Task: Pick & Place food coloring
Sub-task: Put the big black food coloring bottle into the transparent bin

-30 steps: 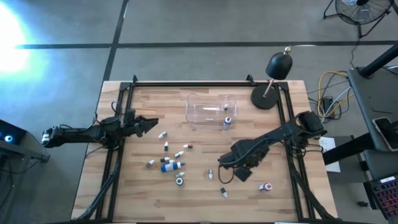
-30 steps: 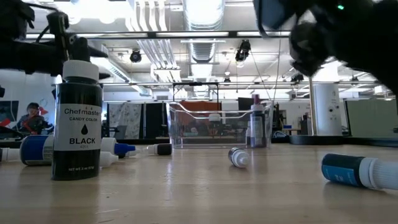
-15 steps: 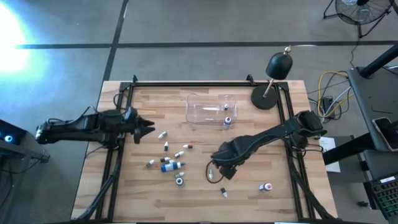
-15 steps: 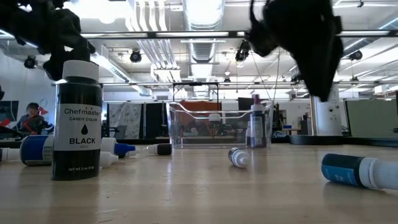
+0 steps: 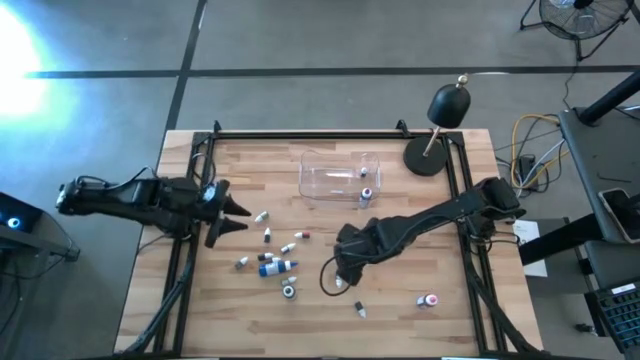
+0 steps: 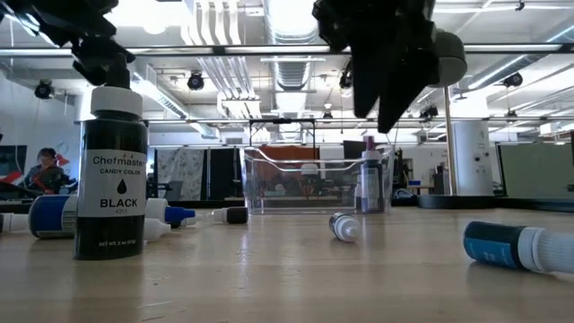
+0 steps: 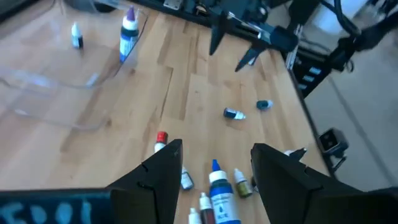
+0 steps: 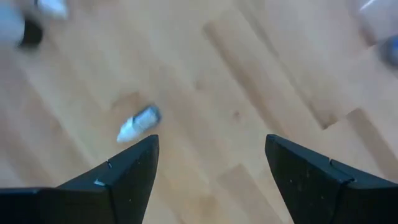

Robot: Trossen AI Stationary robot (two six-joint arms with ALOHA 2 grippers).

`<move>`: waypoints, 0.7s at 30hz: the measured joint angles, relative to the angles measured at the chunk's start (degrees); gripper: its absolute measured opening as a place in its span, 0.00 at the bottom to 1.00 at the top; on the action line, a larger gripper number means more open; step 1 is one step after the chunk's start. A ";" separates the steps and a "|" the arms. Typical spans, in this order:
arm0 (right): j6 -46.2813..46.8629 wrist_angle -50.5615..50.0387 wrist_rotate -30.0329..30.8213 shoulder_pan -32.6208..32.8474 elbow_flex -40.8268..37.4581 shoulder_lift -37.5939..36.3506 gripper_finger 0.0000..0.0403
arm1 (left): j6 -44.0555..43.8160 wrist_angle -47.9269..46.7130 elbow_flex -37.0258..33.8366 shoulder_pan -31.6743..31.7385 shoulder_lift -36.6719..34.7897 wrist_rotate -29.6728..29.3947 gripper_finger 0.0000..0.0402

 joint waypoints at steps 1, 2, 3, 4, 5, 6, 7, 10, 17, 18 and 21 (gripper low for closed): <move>1.30 0.18 1.73 0.02 -0.01 -0.43 0.71 | 0.92 0.05 0.82 -1.21 1.30 -1.04 0.42; 2.63 0.45 3.59 0.09 -0.03 -1.03 0.71 | 1.85 0.13 1.62 -2.38 2.80 -1.91 0.42; 4.05 0.84 5.51 0.09 -0.01 -1.66 0.71 | 2.74 0.13 2.31 -3.62 4.26 -2.77 0.42; 5.31 1.12 7.10 0.10 -0.01 -2.51 0.71 | 3.51 0.09 2.95 -4.86 5.72 -3.63 0.42; 6.55 1.16 8.64 0.11 -0.01 -3.35 0.71 | 4.21 0.09 3.60 -6.13 7.37 -4.34 0.42; 7.62 1.16 10.05 0.11 -0.01 -4.10 0.71 | 4.52 0.09 4.23 -7.39 8.95 -5.20 0.42; 8.51 1.15 11.49 0.11 -0.04 -4.99 0.71 | 4.62 0.09 4.86 -8.62 10.39 -5.96 0.42; 9.68 0.73 16.28 0.11 -0.08 -7.92 0.71 | 4.54 0.14 6.63 -12.29 14.85 -7.99 0.42; 5.74 -5.31 22.85 -0.04 -0.73 -14.92 0.71 | 1.18 -0.46 11.68 -19.49 23.65 -16.39 0.42; 4.91 -6.46 23.37 -0.04 -0.98 -15.80 0.71 | 0.27 -0.20 12.61 -20.10 24.99 -17.13 0.42; 2.41 -8.24 23.46 -0.09 -2.03 -18.62 0.71 | -4.06 0.14 15.40 -22.12 28.22 -17.98 0.42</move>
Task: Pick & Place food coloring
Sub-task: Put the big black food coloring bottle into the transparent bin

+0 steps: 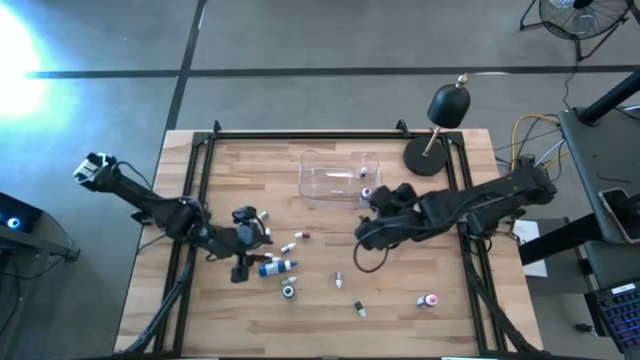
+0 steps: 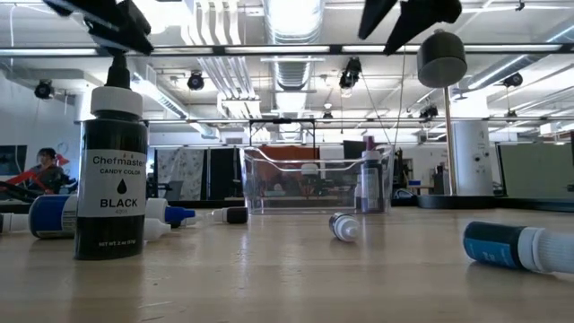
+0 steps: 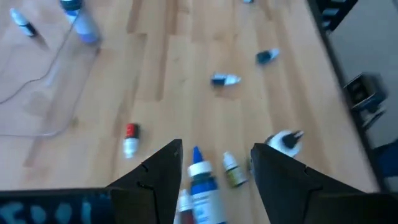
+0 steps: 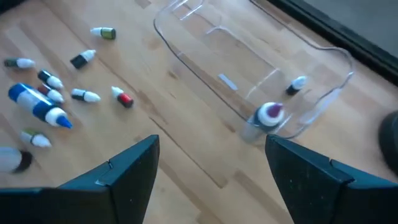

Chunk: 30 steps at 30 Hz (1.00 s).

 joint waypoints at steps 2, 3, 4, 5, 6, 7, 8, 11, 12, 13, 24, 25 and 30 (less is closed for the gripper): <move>-1.85 -0.21 -0.22 0.04 -0.52 -1.43 0.71 | -1.54 0.06 1.46 -1.48 2.67 0.01 0.42; -2.53 -0.22 -0.42 0.11 -0.81 -2.10 0.71 | -1.63 -0.31 2.12 -2.18 4.16 0.06 0.42; -3.11 -0.53 -0.52 0.23 -1.12 -2.65 0.71 | -1.64 -0.49 2.84 -2.86 5.60 0.15 0.42; -3.52 -0.63 -0.53 0.27 -1.37 -3.26 0.71 | -1.69 -0.46 3.61 -3.55 6.87 0.35 0.42; -4.01 -0.38 -0.59 0.29 -1.73 -3.80 0.71 | -2.04 -0.51 4.45 -4.25 8.01 0.61 0.42; -4.71 -0.41 -0.61 0.31 -2.17 -4.30 0.71 | -2.47 -0.55 5.31 -4.94 9.21 0.82 0.42; -5.49 -0.53 -0.61 0.31 -2.60 -4.64 0.71 | -2.93 -0.55 6.17 -5.51 10.45 0.98 0.42; -8.13 -0.53 -0.69 0.29 -3.95 -5.48 0.71 | -3.99 -1.21 8.53 -6.63 14.09 1.11 0.42; -8.75 -0.57 -0.83 0.31 -4.23 -5.69 0.71 | -4.71 -1.06 9.43 -6.86 15.18 1.07 0.42; -9.25 -0.48 -1.01 0.31 -4.52 -5.91 0.71 | -5.80 -0.94 10.25 -7.07 16.16 1.09 0.42; -11.24 -1.51 -2.43 0.31 -4.98 -6.04 0.71 | -12.08 -1.05 12.22 -7.14 25.13 6.18 0.42; -11.26 -1.60 -2.61 0.31 -4.98 -6.06 0.71 | -12.04 -1.08 12.22 -7.17 25.55 6.51 0.42; -11.11 -1.66 -3.48 0.31 -5.11 -6.06 0.71 | -10.82 -0.97 12.22 -7.17 27.05 6.55 0.42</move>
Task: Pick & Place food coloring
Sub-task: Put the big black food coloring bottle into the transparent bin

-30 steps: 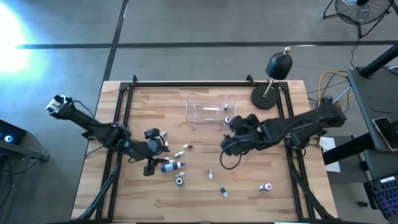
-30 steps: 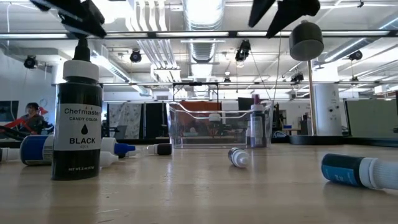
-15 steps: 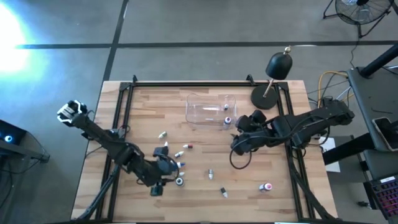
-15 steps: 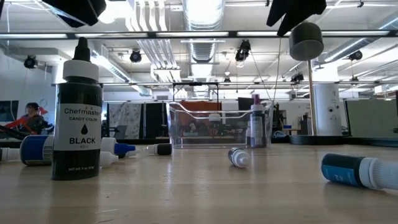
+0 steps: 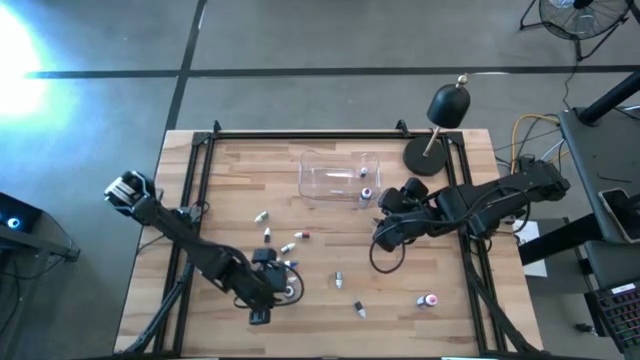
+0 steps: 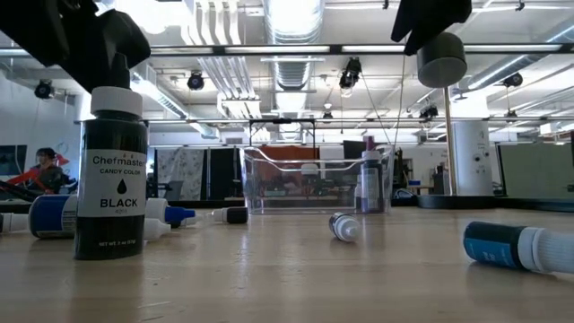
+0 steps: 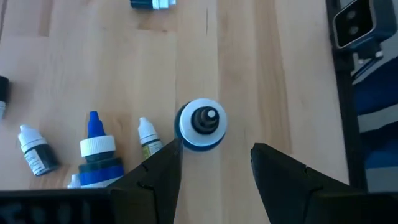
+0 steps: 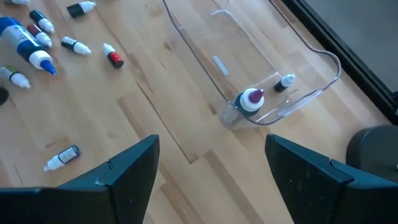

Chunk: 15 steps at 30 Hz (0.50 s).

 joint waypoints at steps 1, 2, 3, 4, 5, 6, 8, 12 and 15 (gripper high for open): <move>0.17 -0.01 0.00 0.00 -0.10 0.00 0.71 | 0.02 -0.02 0.00 0.00 0.33 -0.04 0.42; 0.31 -0.07 -0.03 0.00 -0.22 0.00 0.71 | 0.02 -0.02 0.00 0.00 0.61 -0.19 0.42; 0.33 -0.09 -0.13 0.00 -0.28 0.00 0.71 | 0.02 0.02 0.00 0.00 0.90 -0.33 0.42; 0.33 -0.07 -0.14 0.00 -0.30 0.00 0.71 | 0.04 0.00 0.00 0.00 1.18 -0.62 0.42; 0.35 -0.07 -0.14 0.00 -0.30 0.00 0.71 | 0.04 0.01 0.00 0.01 1.49 -1.14 0.42; 0.37 -0.07 -0.15 0.00 -0.34 0.00 0.71 | 0.06 0.02 0.00 0.02 1.76 -1.83 0.42; 0.40 -0.06 -0.24 0.00 -0.40 0.00 0.71 | 0.11 0.06 -0.02 0.02 2.16 -3.37 0.42; 0.53 -0.05 -0.53 0.00 -0.41 0.00 0.71 | 0.11 1.28 0.00 0.05 2.34 -4.72 0.42; 0.53 -0.03 -0.88 0.00 -0.48 0.00 0.71 | 0.25 2.59 0.00 0.04 2.34 -5.44 0.42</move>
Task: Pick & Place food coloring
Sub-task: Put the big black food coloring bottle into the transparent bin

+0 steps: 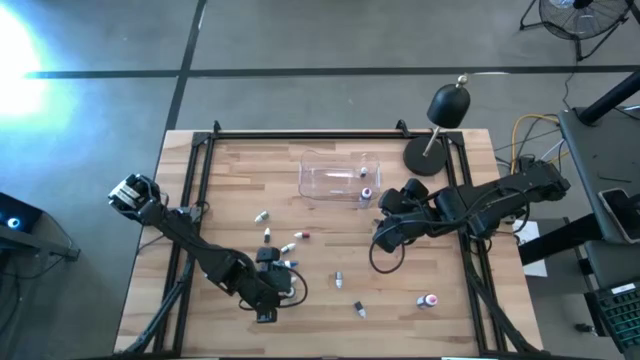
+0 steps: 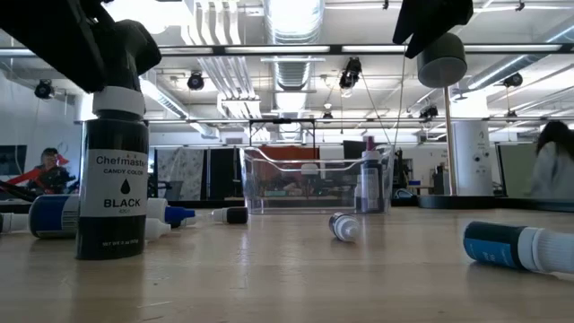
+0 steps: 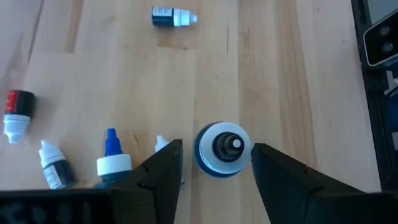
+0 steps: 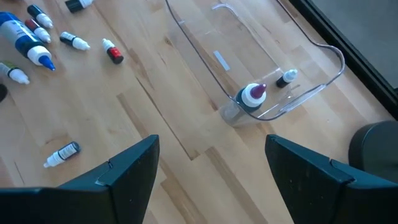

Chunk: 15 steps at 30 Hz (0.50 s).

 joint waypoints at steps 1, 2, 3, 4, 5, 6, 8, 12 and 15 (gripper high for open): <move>0.00 -0.02 -0.28 0.00 0.00 0.00 0.71 | 0.01 0.21 0.00 0.00 0.00 -0.11 0.42; -0.02 -0.02 -0.41 0.00 0.00 0.00 0.71 | 0.01 0.56 0.00 0.00 0.02 -0.12 0.42; -0.06 -0.02 -0.51 0.00 -0.02 0.00 0.71 | 0.01 0.79 -0.02 0.00 0.14 -0.13 0.42; -0.12 -0.02 -0.59 0.02 -0.02 0.00 0.71 | 0.01 0.83 0.00 0.00 0.33 -0.15 0.42; -0.17 -0.02 -0.59 0.02 -0.02 0.00 0.71 | 0.01 0.96 -0.02 0.00 0.59 -0.26 0.42; -0.17 -0.02 -0.60 0.02 -0.02 0.00 0.71 | 0.01 1.31 0.00 0.00 0.95 -0.30 0.42; -0.20 -0.07 -0.61 0.00 -0.02 0.00 0.71 | 0.04 2.10 -0.02 0.00 1.58 -0.31 0.42; -0.20 -0.55 -0.63 0.02 -0.02 0.00 0.71 | -0.05 2.79 -0.02 0.00 2.62 -0.81 0.42; -0.21 -0.97 -0.79 0.01 -0.03 0.00 0.71 | -0.41 2.65 -0.02 0.00 2.73 -1.11 0.42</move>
